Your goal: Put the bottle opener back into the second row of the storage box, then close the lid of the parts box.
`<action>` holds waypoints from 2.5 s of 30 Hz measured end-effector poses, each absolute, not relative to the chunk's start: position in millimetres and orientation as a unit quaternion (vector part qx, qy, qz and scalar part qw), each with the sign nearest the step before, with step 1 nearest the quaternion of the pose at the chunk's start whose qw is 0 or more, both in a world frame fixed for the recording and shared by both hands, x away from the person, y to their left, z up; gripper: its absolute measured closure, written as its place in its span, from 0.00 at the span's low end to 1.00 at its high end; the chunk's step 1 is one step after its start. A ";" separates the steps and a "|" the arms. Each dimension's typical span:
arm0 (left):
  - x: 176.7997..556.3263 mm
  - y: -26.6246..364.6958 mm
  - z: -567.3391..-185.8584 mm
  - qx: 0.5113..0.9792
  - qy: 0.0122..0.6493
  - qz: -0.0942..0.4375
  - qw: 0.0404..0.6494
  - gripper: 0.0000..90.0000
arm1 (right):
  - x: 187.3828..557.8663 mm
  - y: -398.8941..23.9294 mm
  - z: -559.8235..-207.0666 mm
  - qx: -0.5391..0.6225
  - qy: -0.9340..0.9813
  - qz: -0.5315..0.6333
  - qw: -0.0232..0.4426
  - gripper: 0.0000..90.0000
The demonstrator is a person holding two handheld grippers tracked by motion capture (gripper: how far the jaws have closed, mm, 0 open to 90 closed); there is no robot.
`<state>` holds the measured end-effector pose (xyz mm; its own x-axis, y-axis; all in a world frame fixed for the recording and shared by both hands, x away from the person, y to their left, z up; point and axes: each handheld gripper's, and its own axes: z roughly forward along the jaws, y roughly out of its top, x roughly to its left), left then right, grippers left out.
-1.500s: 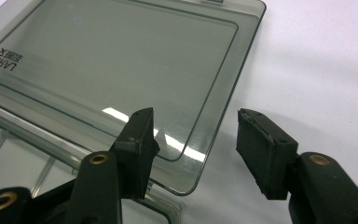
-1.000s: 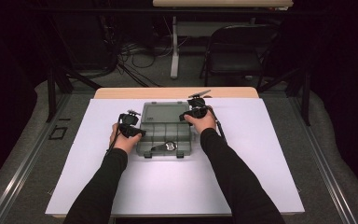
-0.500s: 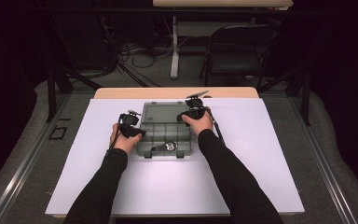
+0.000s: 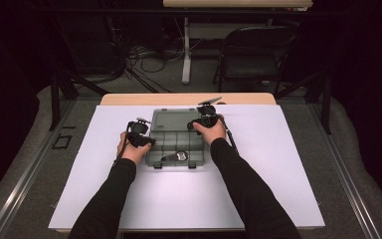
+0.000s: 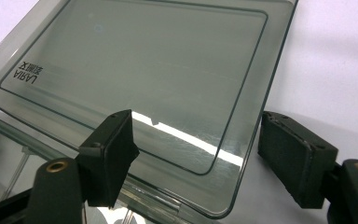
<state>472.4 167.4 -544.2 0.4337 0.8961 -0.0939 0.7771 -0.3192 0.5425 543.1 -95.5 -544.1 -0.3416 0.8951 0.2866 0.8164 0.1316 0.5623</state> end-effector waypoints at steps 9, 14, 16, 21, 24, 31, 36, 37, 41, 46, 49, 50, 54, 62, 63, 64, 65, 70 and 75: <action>471.8 167.4 -544.7 0.802 0.523 0.112 0.267 0.79 | 544.4 -95.5 -545.8 0.577 0.745 0.332 0.046 0.29; 471.9 167.4 -544.7 0.802 0.523 0.112 0.267 0.79 | 544.3 -95.6 -545.5 0.575 0.747 0.330 0.046 0.29; 471.9 167.4 -544.6 0.802 0.523 0.112 0.267 0.79 | 544.1 -95.4 -545.1 0.575 0.748 0.329 0.047 0.29; 472.0 167.4 -544.6 0.803 0.522 0.112 0.266 0.79 | 543.9 -94.9 -545.1 0.571 0.749 0.332 0.052 0.29; 471.9 167.4 -544.6 0.803 0.522 0.112 0.266 0.79 | 543.9 -94.9 -544.6 0.571 0.750 0.329 0.051 0.29; 471.9 167.5 -544.6 0.803 0.522 0.112 0.266 0.79 | 543.5 -94.2 -543.6 0.570 0.752 0.325 0.056 0.29; 471.9 167.5 -544.4 0.803 0.521 0.112 0.265 0.79 | 543.1 -93.6 -543.3 0.563 0.755 0.331 0.062 0.29; 471.9 167.4 -544.4 0.803 0.521 0.112 0.265 0.79 | 542.9 -93.8 -542.5 0.562 0.758 0.324 0.063 0.29; 471.9 167.5 -544.6 0.803 0.521 0.112 0.266 0.79 | 542.5 -94.0 -542.2 0.561 0.757 0.329 0.066 0.29; 471.9 167.5 -544.5 0.803 0.521 0.112 0.266 0.79 | 542.1 -94.2 -541.3 0.559 0.759 0.326 0.067 0.30; 471.9 167.5 -544.6 0.803 0.521 0.112 0.266 0.79 | 541.8 -94.1 -540.5 0.560 0.758 0.326 0.069 0.31; 471.9 167.5 -544.6 0.803 0.521 0.112 0.266 0.79 | 541.8 -94.2 -540.4 0.559 0.758 0.328 0.070 0.31; 472.0 167.6 -544.6 0.803 0.521 0.112 0.266 0.79 | 541.6 -95.0 -539.1 0.559 0.757 0.331 0.070 0.32; 471.9 167.7 -544.7 0.803 0.521 0.112 0.267 0.79 | 540.7 -96.1 -534.9 0.553 0.759 0.336 0.078 0.33; 471.9 167.7 -544.7 0.803 0.521 0.112 0.267 0.79 | 540.6 -96.2 -534.4 0.553 0.758 0.336 0.079 0.34; 471.9 167.7 -544.7 0.803 0.521 0.112 0.267 0.79 | 540.4 -96.4 -533.9 0.553 0.758 0.338 0.079 0.34; 471.9 167.7 -544.7 0.803 0.520 0.112 0.267 0.79 | 540.2 -96.7 -533.5 0.552 0.757 0.339 0.080 0.34; 471.8 167.8 -544.8 0.803 0.521 0.112 0.267 0.79 | 539.8 -97.1 -532.5 0.546 0.759 0.344 0.087 0.35; 471.8 167.7 -544.8 0.803 0.521 0.112 0.267 0.79 | 539.0 -98.4 -529.8 0.545 0.761 0.340 0.091 0.40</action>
<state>471.8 167.7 -544.8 0.4321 0.8964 -0.0992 0.7768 -0.3140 0.5458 539.0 -98.4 -529.8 -0.3884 0.8916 0.2328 0.7680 0.1736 0.6165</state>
